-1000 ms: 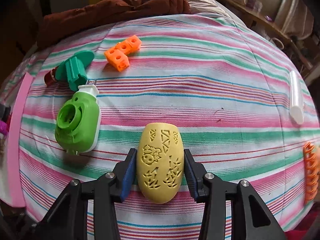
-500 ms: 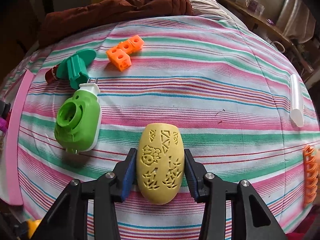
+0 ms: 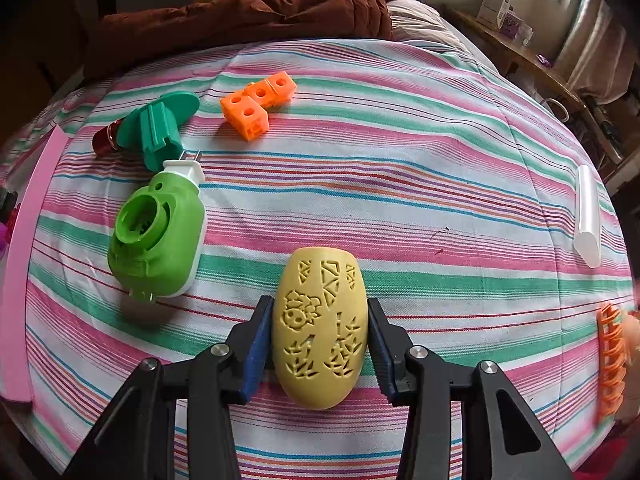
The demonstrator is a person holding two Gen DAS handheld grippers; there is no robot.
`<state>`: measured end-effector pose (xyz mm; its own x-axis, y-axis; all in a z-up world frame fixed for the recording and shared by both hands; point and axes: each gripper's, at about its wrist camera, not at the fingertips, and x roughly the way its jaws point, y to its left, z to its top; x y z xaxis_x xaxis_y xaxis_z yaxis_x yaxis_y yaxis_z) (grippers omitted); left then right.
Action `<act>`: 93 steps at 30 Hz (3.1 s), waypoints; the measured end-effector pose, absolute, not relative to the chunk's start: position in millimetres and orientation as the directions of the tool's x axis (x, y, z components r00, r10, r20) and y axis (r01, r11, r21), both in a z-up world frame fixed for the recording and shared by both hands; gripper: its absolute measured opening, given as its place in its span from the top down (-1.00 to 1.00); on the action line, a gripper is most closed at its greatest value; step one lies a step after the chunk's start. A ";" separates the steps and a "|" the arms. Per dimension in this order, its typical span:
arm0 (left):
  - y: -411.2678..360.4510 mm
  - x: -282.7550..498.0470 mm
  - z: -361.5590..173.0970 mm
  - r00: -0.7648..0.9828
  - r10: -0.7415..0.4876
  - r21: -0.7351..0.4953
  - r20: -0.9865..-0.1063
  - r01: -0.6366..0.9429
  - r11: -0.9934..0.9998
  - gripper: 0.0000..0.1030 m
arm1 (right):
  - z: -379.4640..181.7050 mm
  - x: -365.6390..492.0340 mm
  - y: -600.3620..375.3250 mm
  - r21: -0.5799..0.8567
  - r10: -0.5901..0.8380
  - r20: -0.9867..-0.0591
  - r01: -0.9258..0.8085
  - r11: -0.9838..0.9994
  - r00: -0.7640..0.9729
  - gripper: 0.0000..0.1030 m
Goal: Organize rigid objects
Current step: 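Carry yellow curved piece toward the tray with left while right holds oval mold, then lower yellow curved piece onto tray beside red piece and open left gripper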
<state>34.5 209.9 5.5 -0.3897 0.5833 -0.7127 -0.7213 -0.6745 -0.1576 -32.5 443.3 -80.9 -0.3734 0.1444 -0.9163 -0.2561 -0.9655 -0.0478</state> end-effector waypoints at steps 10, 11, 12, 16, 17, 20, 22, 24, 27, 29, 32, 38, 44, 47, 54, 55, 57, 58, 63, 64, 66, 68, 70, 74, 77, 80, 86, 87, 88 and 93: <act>174.9 17.0 4.6 -0.433 0.540 -0.184 -0.722 -0.632 -0.753 0.48 | -79.1 -29.6 438.0 -0.078 0.165 -0.911 -0.235 -0.969 -0.378 0.11; 170.7 13.9 3.6 -0.432 0.532 -0.190 -0.728 -0.618 -0.763 0.48 | -79.4 -30.5 438.2 -0.084 0.170 -0.910 -0.231 -0.969 -0.380 0.11; 166.4 10.6 2.0 -0.435 0.521 -0.193 -0.734 -0.602 -0.774 0.48 | -79.4 -30.5 437.1 -0.089 0.173 -0.908 -0.229 -0.969 -0.381 0.12; 150.5 1.5 -2.2 -0.449 0.491 -0.198 -0.747 -0.555 -0.808 0.48 | -79.3 -30.6 435.6 -0.099 0.180 -0.906 -0.220 -0.970 -0.383 0.12; 147.2 0.2 -3.1 -0.452 0.487 -0.200 -0.748 -0.547 -0.813 0.48 | -79.7 -31.1 437.0 -0.100 0.180 -0.906 -0.219 -0.971 -0.383 0.12; 136.9 -2.8 -5.6 -0.471 0.462 -0.183 -0.751 -0.524 -0.832 0.48 | -80.1 -31.2 437.0 -0.104 0.183 -0.905 -0.217 -0.971 -0.384 0.12; 130.8 -5.7 -7.8 -0.469 0.459 -0.190 -0.754 -0.514 -0.837 0.48 | -80.4 -31.2 437.4 -0.105 0.183 -0.905 -0.215 -0.971 -0.385 0.12; 122.9 -9.3 -11.4 -0.464 0.455 -0.203 -0.760 -0.495 -0.845 0.48 | -80.4 -31.4 437.4 -0.107 0.184 -0.904 -0.215 -0.971 -0.385 0.12; 108.6 -14.8 -15.9 -0.472 0.434 -0.204 -0.768 -0.462 -0.863 0.48 | -80.9 -32.2 437.9 -0.113 0.189 -0.903 -0.212 -0.971 -0.386 0.12; 96.6 -19.4 -19.5 -0.472 0.423 -0.215 -0.773 -0.433 -0.876 0.48 | -81.0 -32.0 438.0 -0.114 0.190 -0.903 -0.211 -0.971 -0.386 0.12; 75.6 -29.7 -26.5 -0.464 0.412 -0.249 -0.784 -0.374 -0.893 0.48 | -81.2 -32.1 436.9 -0.122 0.195 -0.902 -0.206 -0.971 -0.386 0.12; 56.9 -49.0 -28.1 -0.440 0.446 -0.328 -0.779 -0.320 -0.889 0.48 | -81.3 -32.4 438.3 -0.129 0.199 -0.901 -0.201 -0.971 -0.386 0.13; 73.1 -77.9 -19.8 -0.425 0.503 -0.389 -0.753 -0.329 -0.860 0.48 | -81.1 -32.3 437.3 -0.133 0.202 -0.900 -0.198 -0.971 -0.386 0.12; 86.6 -99.7 -21.4 -0.421 0.504 -0.387 -0.754 -0.334 -0.859 0.48 | -81.1 -32.4 437.6 -0.137 0.205 -0.900 -0.196 -0.971 -0.386 0.13; 108.1 -138.3 -43.2 -0.363 0.530 -0.437 -0.766 -0.310 -0.844 0.48 | -81.6 -33.5 437.8 -0.145 0.208 -0.899 -0.187 -0.972 -0.386 0.12; 110.2 -141.7 -45.8 -0.363 0.525 -0.434 -0.770 -0.307 -0.847 0.48 | -81.7 -33.5 438.3 -0.145 0.208 -0.899 -0.187 -0.972 -0.386 0.12; 114.6 -150.6 -52.3 -0.347 0.518 -0.433 -0.782 -0.296 -0.852 0.45 | -81.7 -33.1 438.4 -0.144 0.208 -0.899 -0.187 -0.972 -0.386 0.12; 116.4 -154.2 -55.5 -0.332 0.518 -0.436 -0.789 -0.293 -0.851 0.36 | -81.8 -33.0 438.4 -0.144 0.208 -0.899 -0.187 -0.972 -0.386 0.12; 117.7 -150.3 -53.3 -0.337 0.502 -0.406 -0.797 -0.316 -0.857 0.13 | -82.0 -33.7 438.4 -0.148 0.210 -0.898 -0.185 -0.972 -0.386 0.12; 116.0 -147.9 -51.1 -0.347 0.497 -0.398 -0.795 -0.320 -0.860 0.13 | -82.1 -34.0 438.5 -0.148 0.210 -0.898 -0.185 -0.972 -0.386 0.12; 112.0 -138.8 -44.2 -0.383 0.477 -0.364 -0.792 -0.330 -0.871 0.13 | -82.1 -34.3 438.8 -0.146 0.209 -0.898 -0.185 -0.972 -0.387 0.12; 109.2 -126.6 -35.3 -0.431 0.450 -0.314 -0.782 -0.352 -0.882 0.13 | -82.2 -34.1 438.5 -0.147 0.209 -0.898 -0.184 -0.972 -0.387 0.12; 105.5 -114.7 -28.2 -0.462 0.438 -0.279 -0.772 -0.373 -0.885 0.13 | -82.2 -34.1 439.0 -0.147 0.209 -0.898 -0.184 -0.972 -0.387 0.12; 101.0 -87.3 -20.1 -0.525 0.393 -0.190 -0.755 -0.398 -0.897 0.13 | -82.3 -35.1 438.8 -0.147 0.209 -0.898 -0.185 -0.972 -0.387 0.12; 95.9 -69.1 -17.4 -0.565 0.353 -0.136 -0.746 -0.389 -0.911 0.13 | -82.0 -34.8 437.3 -0.155 0.216 -0.896 -0.182 -0.971 -0.388 0.12; 94.9 -52.4 -12.1 -0.596 0.341 -0.091 -0.727 -0.408 -0.909 0.13 | -82.1 -35.0 436.6 -0.167 0.225 -0.893 -0.178 -0.970 -0.389 0.12; 88.6 -39.0 -6.7 -0.622 0.326 -0.068 -0.712 -0.402 -0.913 0.13 | -82.4 -34.0 438.8 -0.167 0.225 -0.893 -0.179 -0.970 -0.390 0.12; 86.8 -37.8 -7.2 -0.619 0.325 -0.075 -0.714 -0.395 -0.916 0.13 | -82.4 -33.9 438.9 -0.166 0.224 -0.893 -0.179 -0.970 -0.390 0.12; 84.9 -37.3 -8.0 -0.615 0.322 -0.081 -0.720 -0.386 -0.919 0.13 | -82.4 -33.8 439.4 -0.165 0.224 -0.893 -0.180 -0.970 -0.390 0.12; 83.4 -30.2 -10.8 -0.616 0.304 -0.071 -0.726 -0.373 -0.925 0.13 | -82.8 -33.2 440.0 -0.167 0.225 -0.893 -0.178 -0.970 -0.391 0.12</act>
